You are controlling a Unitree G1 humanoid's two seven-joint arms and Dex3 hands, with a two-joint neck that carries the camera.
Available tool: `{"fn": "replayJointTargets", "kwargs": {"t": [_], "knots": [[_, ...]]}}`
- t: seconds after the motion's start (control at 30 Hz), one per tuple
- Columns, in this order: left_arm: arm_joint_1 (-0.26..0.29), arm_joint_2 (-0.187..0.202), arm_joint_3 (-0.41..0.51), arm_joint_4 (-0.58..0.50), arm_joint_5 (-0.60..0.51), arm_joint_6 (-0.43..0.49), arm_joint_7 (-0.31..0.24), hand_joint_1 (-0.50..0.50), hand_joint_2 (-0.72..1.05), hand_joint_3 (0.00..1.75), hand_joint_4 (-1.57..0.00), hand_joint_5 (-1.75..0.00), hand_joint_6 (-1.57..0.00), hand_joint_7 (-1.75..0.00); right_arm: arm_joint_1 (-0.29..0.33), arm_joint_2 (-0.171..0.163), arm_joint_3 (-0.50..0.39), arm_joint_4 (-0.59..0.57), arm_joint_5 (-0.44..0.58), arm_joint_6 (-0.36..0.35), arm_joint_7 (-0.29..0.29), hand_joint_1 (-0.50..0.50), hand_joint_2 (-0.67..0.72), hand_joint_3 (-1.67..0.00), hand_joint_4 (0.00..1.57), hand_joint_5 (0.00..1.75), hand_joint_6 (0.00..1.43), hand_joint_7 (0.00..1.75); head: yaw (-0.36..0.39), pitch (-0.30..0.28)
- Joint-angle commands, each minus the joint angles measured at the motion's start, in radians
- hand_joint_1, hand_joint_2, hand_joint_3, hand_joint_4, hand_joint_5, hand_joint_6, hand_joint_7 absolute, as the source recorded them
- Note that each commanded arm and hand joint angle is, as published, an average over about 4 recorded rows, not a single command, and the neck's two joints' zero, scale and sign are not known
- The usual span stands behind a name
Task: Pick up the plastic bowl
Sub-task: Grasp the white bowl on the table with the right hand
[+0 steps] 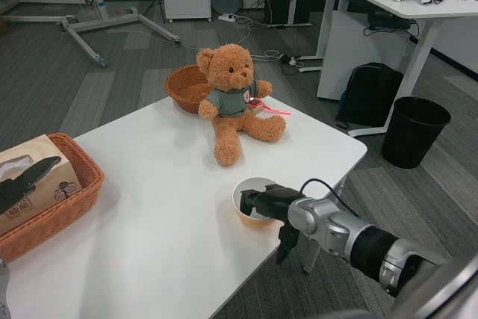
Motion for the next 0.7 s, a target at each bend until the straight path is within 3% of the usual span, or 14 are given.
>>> {"fn": "replayJointTargets", "kwargs": {"t": [0.03,0.17,0.27,0.37,0.5,0.57,0.7], "knots": [[0.008,0.007,-0.001,0.003,-0.001,-0.002,0.000,-0.50,0.43,0.00,0.00,0.00,0.00,0.00,0.015,-0.007,-0.025,-0.013,0.001,0.001,0.007,-0.46,-0.29,-0.32,0.19,1.53,0.00,1.05,0.009,0.001],[0.016,0.007,0.003,0.001,-0.003,-0.002,0.000,-0.50,0.43,0.00,0.00,0.00,0.00,0.00,0.015,-0.004,-0.047,-0.043,0.000,0.001,0.007,-0.46,-0.29,-0.32,0.06,1.41,0.00,1.05,0.019,-0.008],[0.021,0.007,0.006,0.000,-0.005,-0.002,0.000,-0.50,0.43,0.00,0.00,0.00,0.00,0.00,0.015,-0.002,-0.064,-0.081,-0.011,0.007,0.006,-0.46,-0.29,-0.32,0.01,1.28,0.00,0.91,0.026,-0.015],[0.021,0.007,0.006,0.000,-0.008,-0.003,0.000,-0.50,0.43,0.00,0.00,0.00,0.00,0.00,0.016,0.001,-0.080,-0.115,-0.023,0.014,0.005,-0.46,-0.21,-0.32,0.00,0.90,0.00,0.66,0.026,-0.017],[0.021,0.007,0.007,0.001,-0.013,-0.003,0.000,-0.50,0.43,0.00,0.00,0.00,0.00,0.00,0.030,0.001,-0.104,-0.180,-0.031,0.022,0.006,-0.46,-0.11,-0.32,0.00,0.19,0.00,0.38,0.028,-0.025],[0.021,0.007,0.007,0.001,-0.014,-0.003,0.000,-0.50,0.43,0.00,0.00,0.00,0.00,0.00,0.034,0.001,-0.111,-0.200,-0.030,0.025,0.006,-0.46,-0.07,-0.28,0.00,0.02,0.00,0.30,0.029,-0.027],[0.022,0.007,0.007,0.001,-0.015,-0.004,0.000,-0.50,0.43,0.00,0.00,0.00,0.00,0.00,0.042,0.002,-0.124,-0.248,-0.030,0.025,0.006,-0.42,-0.03,-0.24,0.00,0.00,0.00,0.17,0.024,-0.029]]}}
